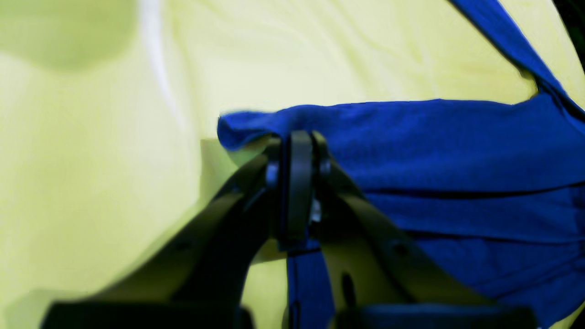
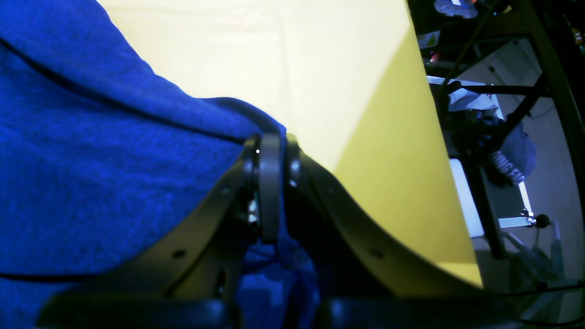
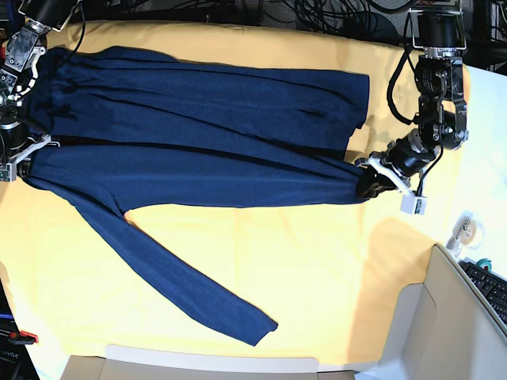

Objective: Fold the T-shirt properly
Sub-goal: 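Fold the hem up toward the collar with both grippers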

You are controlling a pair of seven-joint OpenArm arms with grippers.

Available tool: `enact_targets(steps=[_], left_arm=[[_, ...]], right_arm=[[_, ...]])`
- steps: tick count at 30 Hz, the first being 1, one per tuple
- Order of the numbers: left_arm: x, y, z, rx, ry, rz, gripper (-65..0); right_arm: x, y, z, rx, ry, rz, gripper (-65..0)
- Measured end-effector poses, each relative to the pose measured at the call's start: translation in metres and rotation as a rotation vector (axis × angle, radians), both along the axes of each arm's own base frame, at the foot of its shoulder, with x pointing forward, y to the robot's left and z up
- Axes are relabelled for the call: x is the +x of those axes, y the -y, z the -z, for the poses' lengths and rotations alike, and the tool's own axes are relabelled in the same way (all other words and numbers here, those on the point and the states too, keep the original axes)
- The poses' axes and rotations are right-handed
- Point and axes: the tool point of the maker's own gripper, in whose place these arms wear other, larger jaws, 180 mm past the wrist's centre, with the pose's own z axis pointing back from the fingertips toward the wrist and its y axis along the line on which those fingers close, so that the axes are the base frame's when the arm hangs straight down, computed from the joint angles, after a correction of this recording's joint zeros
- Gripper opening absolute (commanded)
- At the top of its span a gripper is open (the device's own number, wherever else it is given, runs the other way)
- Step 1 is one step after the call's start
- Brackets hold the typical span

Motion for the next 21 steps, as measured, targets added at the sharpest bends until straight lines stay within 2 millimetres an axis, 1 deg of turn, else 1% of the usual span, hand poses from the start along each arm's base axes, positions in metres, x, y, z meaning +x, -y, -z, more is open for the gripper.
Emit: enact_targets(steps=[3,7,11,16,19,20,21], left_arm=[[-0.006,0.000,0.006,0.000,-0.016,0.000,-65.0],[-0.007,0.000,0.007,0.002,-0.021,0.000,-65.0],[-0.012,0.000,0.012,0.000,-0.034,0.000,-65.0],[-0.014,-0.001,0.014,0.001,-0.041,-0.001,-65.0],[-0.014,0.000,0.014,-0.001,-0.041,-0.001,-65.0],[-0.015,-0.001,0.015,0.001,-0.044,-0.002,-64.7],[-0.015,-0.001,0.015,0.000,-0.044,-0.002,-63.7]], right_arm=[[-0.004,0.002,0.002,-0.007,-0.011,-0.002,-65.0],[-0.014,0.001,0.011,-0.004,-0.041,0.000,-65.0],[-0.013,0.000,0.012,0.001,-0.039,0.000,-65.0],[-0.021,0.003,0.031,0.031,-0.084,0.021,-65.0],[-0.021,0.004,0.031,0.032,-0.081,0.024,-65.0],[-0.021,0.004,0.031,0.032,-0.081,0.024,-64.3],[-0.020,0.004,0.031,0.033,-0.081,0.024,-62.1]])
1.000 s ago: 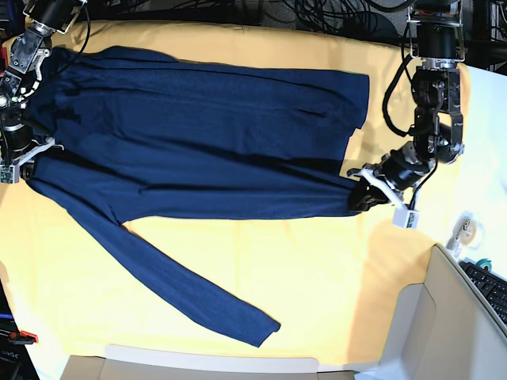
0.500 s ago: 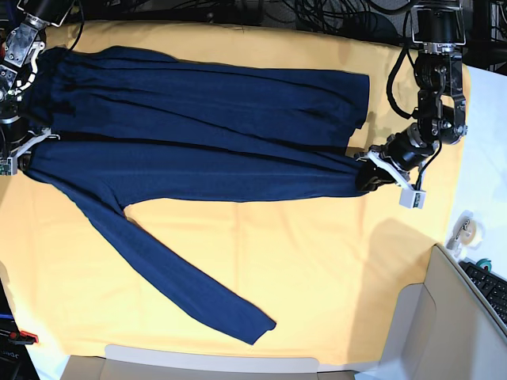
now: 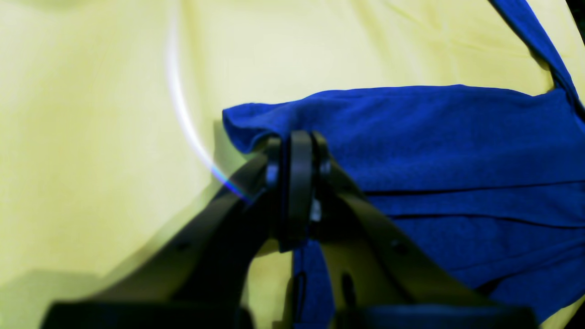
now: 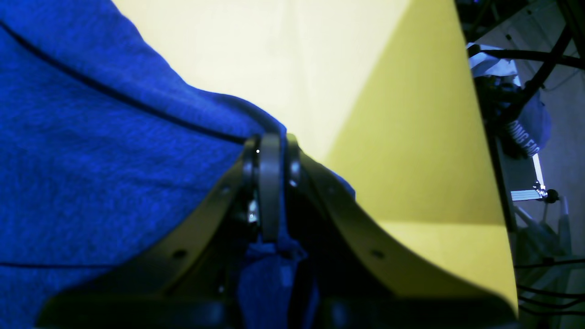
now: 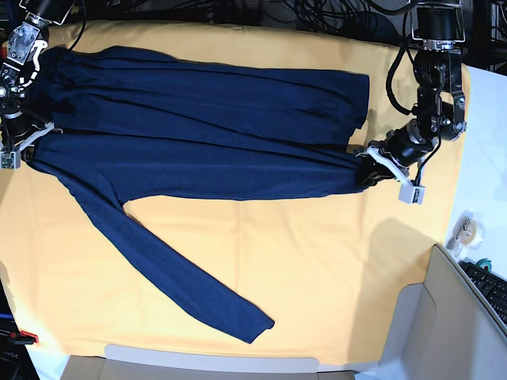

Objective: Fold the T-shirt properly
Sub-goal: 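Fold the hem up toward the collar with both grippers, then open both grippers and move the right gripper to the sleeve cuff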

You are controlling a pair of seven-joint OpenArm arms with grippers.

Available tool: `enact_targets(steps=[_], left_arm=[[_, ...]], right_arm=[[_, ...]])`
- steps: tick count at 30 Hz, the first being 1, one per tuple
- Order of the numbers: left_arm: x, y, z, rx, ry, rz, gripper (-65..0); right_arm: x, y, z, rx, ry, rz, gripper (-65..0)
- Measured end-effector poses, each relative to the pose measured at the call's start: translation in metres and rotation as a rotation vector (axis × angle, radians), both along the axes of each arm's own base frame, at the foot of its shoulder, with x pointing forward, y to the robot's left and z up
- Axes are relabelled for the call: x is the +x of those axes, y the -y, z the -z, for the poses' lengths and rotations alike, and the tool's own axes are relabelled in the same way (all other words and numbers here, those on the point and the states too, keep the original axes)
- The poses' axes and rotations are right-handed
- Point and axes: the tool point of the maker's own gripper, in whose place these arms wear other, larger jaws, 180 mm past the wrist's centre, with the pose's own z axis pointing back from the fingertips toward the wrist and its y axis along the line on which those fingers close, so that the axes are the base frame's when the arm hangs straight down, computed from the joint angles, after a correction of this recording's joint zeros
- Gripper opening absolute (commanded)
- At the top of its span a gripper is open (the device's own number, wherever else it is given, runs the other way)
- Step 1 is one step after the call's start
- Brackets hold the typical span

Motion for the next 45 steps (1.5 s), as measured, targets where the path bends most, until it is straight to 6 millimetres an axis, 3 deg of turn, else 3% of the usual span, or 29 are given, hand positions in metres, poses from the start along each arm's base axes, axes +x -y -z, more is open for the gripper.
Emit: enact_targets(steps=[6,21,27,33,36,45], left_arm=[[0.000,0.000,0.000,0.001,0.000,0.000,-51.6],[-0.003,-0.001,0.003,0.002,-0.008,-0.002,-49.4],[-0.002,-0.001,0.002,0.002,-0.006,-0.004,-49.2],[-0.002,-0.001,0.002,0.002,-0.007,-0.005,-48.4],[-0.001,-0.001,0.002,0.002,-0.005,-0.006,-45.5],[0.002,-0.067,-0.006,0.007,-0.039,-0.256,-44.9]], right_arm=[[0.000,0.001,-0.001,-0.001,0.002,0.003,-46.3],[0.006,0.001,-0.006,-0.003,0.021,0.004,-45.9],[0.009,0.000,-0.020,-0.026,0.052,-0.006,-45.9],[0.000,0.028,-0.049,-0.045,0.137,0.113,-45.9],[0.004,0.028,-0.056,-0.049,0.159,0.109,-45.8],[0.027,0.020,-0.069,-0.007,0.234,0.120,-45.8]])
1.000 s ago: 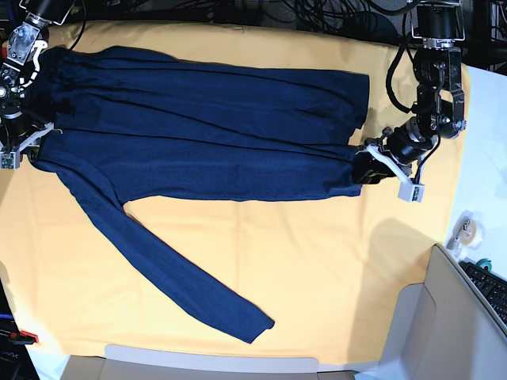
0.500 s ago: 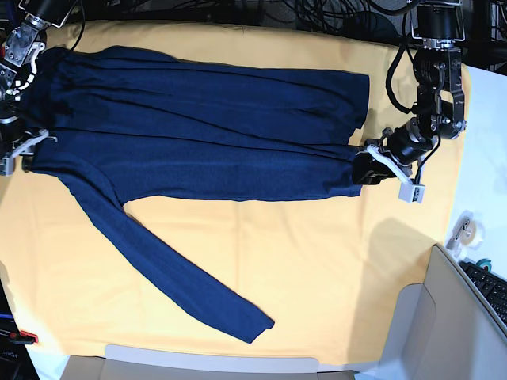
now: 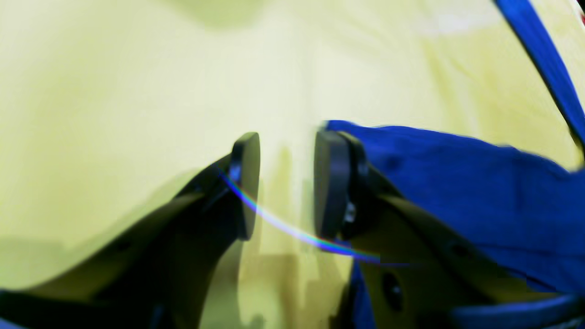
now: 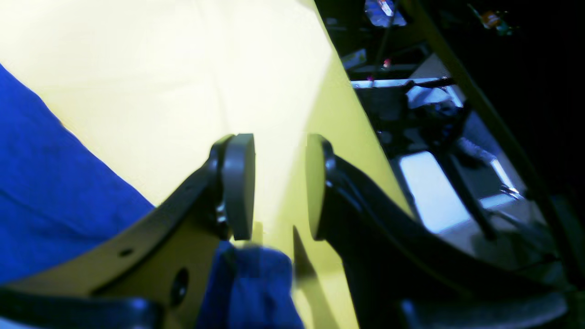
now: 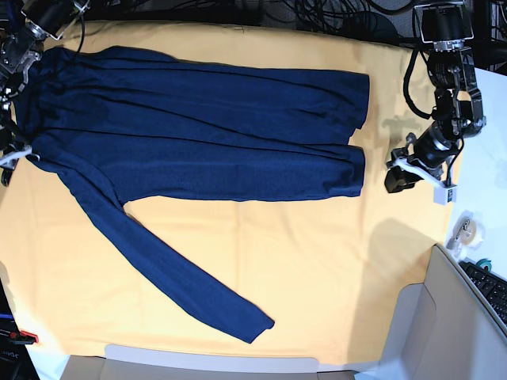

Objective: Fold the T-shirt properly
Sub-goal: 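Open both grippers and move the right gripper to the sleeve cuff, then grasp the navy sleeve near its cuff with the right gripper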

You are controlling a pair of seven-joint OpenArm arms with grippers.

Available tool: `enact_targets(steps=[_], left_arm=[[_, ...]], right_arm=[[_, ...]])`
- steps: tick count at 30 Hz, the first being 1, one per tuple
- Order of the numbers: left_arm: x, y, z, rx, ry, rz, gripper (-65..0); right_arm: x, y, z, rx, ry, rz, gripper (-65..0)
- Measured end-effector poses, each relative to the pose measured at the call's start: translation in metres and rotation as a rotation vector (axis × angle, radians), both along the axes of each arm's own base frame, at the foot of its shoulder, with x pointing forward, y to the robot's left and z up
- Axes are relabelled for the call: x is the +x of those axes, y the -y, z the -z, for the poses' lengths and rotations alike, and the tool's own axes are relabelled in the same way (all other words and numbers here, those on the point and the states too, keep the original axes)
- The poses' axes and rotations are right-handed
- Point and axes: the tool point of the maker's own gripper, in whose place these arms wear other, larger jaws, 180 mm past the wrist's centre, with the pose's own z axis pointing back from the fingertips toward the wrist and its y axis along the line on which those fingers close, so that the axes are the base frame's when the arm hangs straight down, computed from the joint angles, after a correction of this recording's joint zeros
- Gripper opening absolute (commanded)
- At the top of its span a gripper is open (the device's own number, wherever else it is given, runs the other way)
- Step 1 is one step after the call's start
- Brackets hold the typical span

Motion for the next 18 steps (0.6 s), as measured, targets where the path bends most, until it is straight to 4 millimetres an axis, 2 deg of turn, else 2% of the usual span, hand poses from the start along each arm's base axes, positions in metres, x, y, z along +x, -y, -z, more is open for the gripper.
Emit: enact_targets(steps=[3,7,9,14,18], left_arm=[[0.000,0.001,0.000,-0.003,-0.001,0.001,-44.9],[0.000,0.003,0.000,-0.008,-0.001,0.007,-44.9],[-0.001,0.003,0.001,-0.005,-0.006,0.007,-44.9],[-0.001,0.004,0.002,-0.009,-0.007,0.008,-44.9],[-0.002,0.004,0.002,-0.008,-0.009,0.007,-44.9]], right_arm=[[0.029,-0.017,-0.003,0.035,0.006,-0.031,-45.6],[0.082,-0.054,0.015,0.148,-0.055,-0.129,-45.6],[0.106,-0.066,0.023,0.216,-0.063,-0.148,-45.6],[0.152,-0.093,0.045,0.309,-0.153,-0.214,-45.5],[0.175,-0.122,0.053,0.366,-0.197,-0.271,-43.6]])
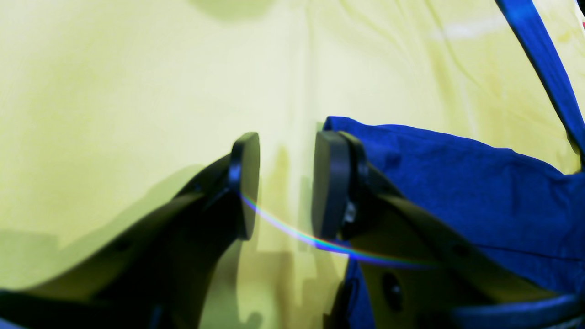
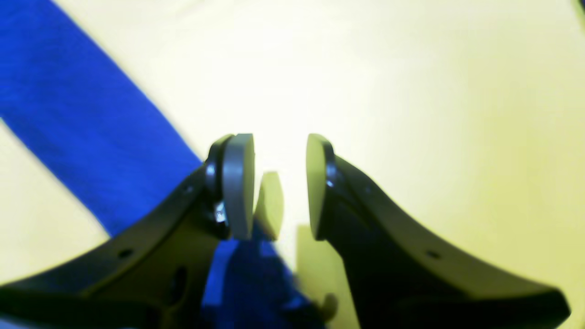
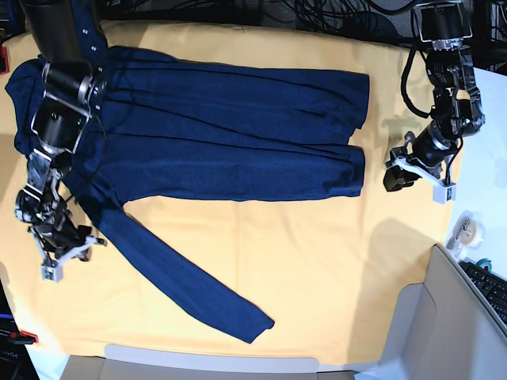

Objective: Fold the T-shirt properly
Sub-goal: 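Grasp the navy sleeve near its cuff with the right gripper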

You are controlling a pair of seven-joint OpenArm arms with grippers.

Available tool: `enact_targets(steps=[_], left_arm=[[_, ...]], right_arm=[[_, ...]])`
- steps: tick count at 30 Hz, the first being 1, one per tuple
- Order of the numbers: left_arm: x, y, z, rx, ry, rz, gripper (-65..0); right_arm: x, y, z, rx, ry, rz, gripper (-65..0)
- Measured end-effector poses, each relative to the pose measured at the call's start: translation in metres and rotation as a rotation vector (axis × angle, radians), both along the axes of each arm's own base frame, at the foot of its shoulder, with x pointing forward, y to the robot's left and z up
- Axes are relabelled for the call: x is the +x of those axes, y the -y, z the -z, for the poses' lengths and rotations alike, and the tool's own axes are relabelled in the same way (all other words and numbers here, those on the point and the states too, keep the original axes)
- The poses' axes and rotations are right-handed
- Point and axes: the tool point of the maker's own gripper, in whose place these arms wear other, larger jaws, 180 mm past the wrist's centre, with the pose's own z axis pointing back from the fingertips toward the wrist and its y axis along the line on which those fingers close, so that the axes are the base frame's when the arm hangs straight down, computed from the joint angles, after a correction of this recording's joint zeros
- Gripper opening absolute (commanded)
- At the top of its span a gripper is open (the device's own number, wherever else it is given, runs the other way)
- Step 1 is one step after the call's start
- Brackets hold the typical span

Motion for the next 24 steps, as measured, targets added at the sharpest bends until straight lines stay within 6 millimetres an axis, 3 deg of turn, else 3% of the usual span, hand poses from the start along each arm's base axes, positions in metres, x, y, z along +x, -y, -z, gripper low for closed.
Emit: enact_targets(steps=[4,10,14,18,24], left_arm=[[0.001,0.000,0.000,-0.001,0.002,0.000,-44.9],[0.001,0.000,0.000,-0.001,0.002,-0.001,-44.9],[0.001,0.000,0.000,-0.001,0.002,-0.001,-44.8],[0.001,0.000,0.000,-0.001,0.000,-0.001,-44.8],[0.001,0.000,0.000,-0.002,0.000,0.000,-44.8]], right_arm=[[0.008,-0.020,0.007,-0.002,-0.031,-0.050,-37.6],[0.010,-0.051,0.015,-0.019,-0.052,-0.124,-37.4],[0.001,-0.069,0.034,-0.003,-0.074,-0.157,-37.4],[-0.007,-0.061,0.047,-0.002,-0.057,-0.135,-37.4],[-0.006,-0.050,0.050,0.008,-0.044,-0.112,-37.3]])
